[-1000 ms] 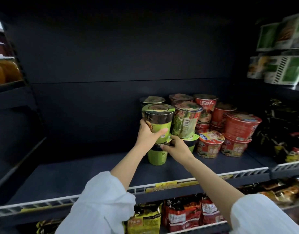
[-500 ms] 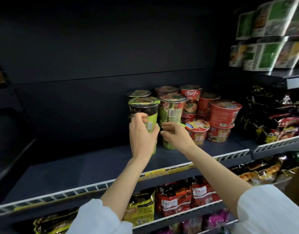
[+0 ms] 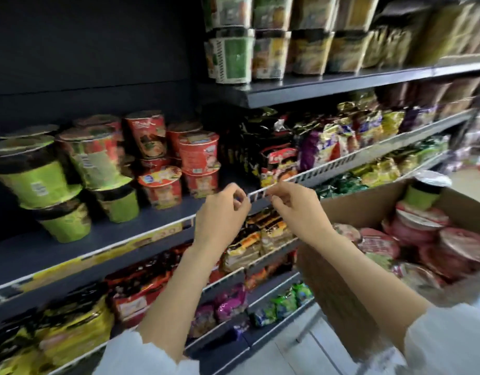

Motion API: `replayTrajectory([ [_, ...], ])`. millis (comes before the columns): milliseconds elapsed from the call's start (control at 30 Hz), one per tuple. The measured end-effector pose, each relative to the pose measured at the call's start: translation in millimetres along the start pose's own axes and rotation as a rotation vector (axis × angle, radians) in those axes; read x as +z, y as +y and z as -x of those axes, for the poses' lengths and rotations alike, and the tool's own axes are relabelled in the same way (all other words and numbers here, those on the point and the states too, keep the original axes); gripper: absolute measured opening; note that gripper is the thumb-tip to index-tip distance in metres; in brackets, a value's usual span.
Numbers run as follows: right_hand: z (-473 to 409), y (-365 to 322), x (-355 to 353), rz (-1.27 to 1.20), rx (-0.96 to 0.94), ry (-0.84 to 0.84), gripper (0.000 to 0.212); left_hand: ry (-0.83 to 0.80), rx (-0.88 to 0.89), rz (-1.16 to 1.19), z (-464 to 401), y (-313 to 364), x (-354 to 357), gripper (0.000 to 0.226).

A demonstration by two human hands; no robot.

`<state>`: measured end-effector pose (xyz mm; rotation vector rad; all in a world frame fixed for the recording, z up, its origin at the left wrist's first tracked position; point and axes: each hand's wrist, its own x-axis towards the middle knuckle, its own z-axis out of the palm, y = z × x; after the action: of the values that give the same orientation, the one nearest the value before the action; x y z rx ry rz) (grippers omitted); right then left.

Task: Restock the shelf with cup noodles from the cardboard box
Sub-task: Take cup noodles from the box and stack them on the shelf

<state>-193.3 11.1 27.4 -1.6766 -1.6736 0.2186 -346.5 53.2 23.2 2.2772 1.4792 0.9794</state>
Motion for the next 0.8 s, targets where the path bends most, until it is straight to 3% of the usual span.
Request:
replayTrajectory([
  [167,29.6,116.9,-70.8,0.135,0.160,0.030,0.021,-0.133,0.031,0.090,-7.1,97.5,106.1,0.012],
  [533,8.8,328.9,-128.5,0.293,0.433,-0.255,0.024,-0.569,0.019,-0.028,-58.1,188.9,320.2,0.023],
  [800,-21.5,423.4,-110.1,0.350,0.396,-0.613,0.049,-0.644,-0.066,-0.359,-75.9,182.5,416.7,0.066],
])
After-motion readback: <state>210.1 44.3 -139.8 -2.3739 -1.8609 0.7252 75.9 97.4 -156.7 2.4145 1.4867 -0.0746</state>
